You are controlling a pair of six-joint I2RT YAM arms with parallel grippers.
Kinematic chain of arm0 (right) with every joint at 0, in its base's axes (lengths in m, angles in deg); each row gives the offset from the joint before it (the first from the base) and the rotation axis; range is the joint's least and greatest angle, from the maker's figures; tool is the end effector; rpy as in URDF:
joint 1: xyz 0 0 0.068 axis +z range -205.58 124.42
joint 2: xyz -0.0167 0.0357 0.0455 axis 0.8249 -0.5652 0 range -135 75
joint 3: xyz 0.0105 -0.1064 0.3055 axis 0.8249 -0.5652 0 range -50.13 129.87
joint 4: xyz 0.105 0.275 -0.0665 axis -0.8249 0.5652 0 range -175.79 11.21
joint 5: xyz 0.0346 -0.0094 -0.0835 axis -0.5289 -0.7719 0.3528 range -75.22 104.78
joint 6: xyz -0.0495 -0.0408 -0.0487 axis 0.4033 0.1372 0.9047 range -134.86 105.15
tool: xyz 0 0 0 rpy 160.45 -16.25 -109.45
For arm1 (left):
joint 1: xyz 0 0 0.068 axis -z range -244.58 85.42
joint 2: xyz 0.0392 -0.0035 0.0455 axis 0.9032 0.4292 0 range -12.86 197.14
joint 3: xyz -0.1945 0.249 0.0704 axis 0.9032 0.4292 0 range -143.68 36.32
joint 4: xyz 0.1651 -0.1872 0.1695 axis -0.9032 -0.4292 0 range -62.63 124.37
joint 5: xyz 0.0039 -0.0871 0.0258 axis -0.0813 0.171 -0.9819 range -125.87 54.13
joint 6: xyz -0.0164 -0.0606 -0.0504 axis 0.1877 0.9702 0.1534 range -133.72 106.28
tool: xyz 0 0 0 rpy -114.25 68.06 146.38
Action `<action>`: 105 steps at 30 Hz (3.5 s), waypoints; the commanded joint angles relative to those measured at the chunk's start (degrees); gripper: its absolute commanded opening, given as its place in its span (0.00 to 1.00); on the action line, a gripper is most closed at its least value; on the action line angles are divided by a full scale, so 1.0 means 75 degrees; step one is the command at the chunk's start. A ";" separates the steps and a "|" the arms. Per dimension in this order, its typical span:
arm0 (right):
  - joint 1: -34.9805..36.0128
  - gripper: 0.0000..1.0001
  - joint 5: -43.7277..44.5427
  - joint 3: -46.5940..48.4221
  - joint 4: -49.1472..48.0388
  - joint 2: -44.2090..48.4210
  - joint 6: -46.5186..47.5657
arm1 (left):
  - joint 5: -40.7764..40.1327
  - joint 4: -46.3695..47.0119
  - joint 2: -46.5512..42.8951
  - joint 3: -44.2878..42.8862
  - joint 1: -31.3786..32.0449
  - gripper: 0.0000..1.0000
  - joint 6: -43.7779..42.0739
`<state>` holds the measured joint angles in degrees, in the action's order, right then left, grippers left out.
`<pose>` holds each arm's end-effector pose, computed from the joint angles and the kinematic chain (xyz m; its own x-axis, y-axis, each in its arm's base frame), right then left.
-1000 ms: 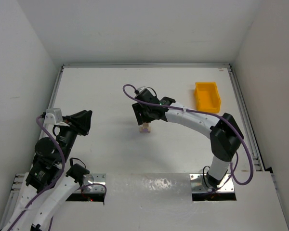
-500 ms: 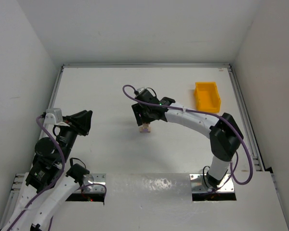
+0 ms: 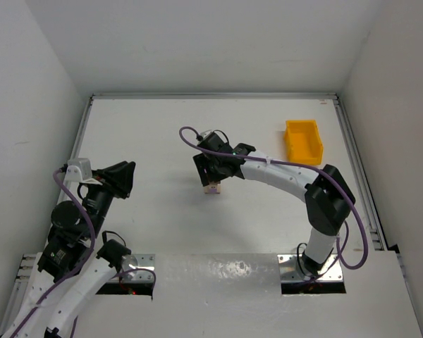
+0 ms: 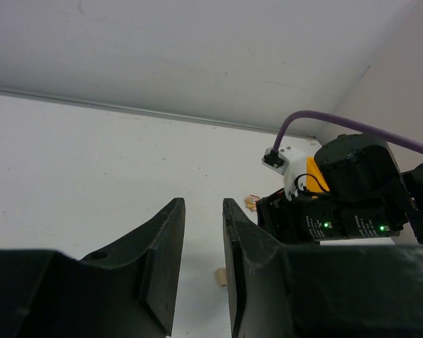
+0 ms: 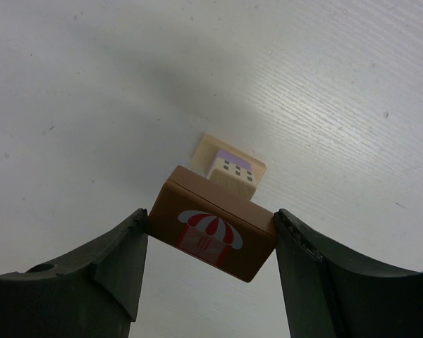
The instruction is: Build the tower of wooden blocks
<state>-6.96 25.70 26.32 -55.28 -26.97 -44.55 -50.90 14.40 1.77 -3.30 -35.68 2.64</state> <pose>0.3077 0.3295 0.2351 -0.8066 -0.1798 -0.5632 -0.3077 0.9411 0.1403 0.0875 -0.0277 0.3817 0.0056 -0.3139 -0.9494 0.2523 0.9192 -0.3024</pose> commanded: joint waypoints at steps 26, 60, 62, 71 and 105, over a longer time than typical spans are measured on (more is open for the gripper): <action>-0.0178 0.58 -0.0260 -0.0361 -0.0680 0.0284 0.0373 | 0.0316 0.0224 0.0897 -0.0085 0.0083 0.27 -0.0083; -0.0190 0.61 -0.0307 -0.0607 -0.1090 0.0413 0.0678 | 0.0539 0.0248 0.0873 -0.0003 0.0001 0.27 -0.0166; -0.0190 0.61 -0.0331 -0.0607 -0.1090 0.0413 0.0689 | 0.0539 0.0260 0.0873 -0.0003 -0.0010 0.27 -0.0154; -0.0178 0.62 -0.0307 -0.0677 -0.1102 0.0436 0.0654 | 0.0550 0.0248 0.0850 -0.0003 -0.0022 0.27 -0.0166; -0.0166 0.79 -0.0343 -0.0642 -0.1290 0.0495 0.0537 | 0.0550 0.0237 0.0803 0.0009 -0.0046 0.27 -0.0166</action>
<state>-8.23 23.10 20.79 -63.28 -25.92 -40.26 -47.20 14.49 8.35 -3.30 -35.76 1.79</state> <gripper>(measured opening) 0.783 0.268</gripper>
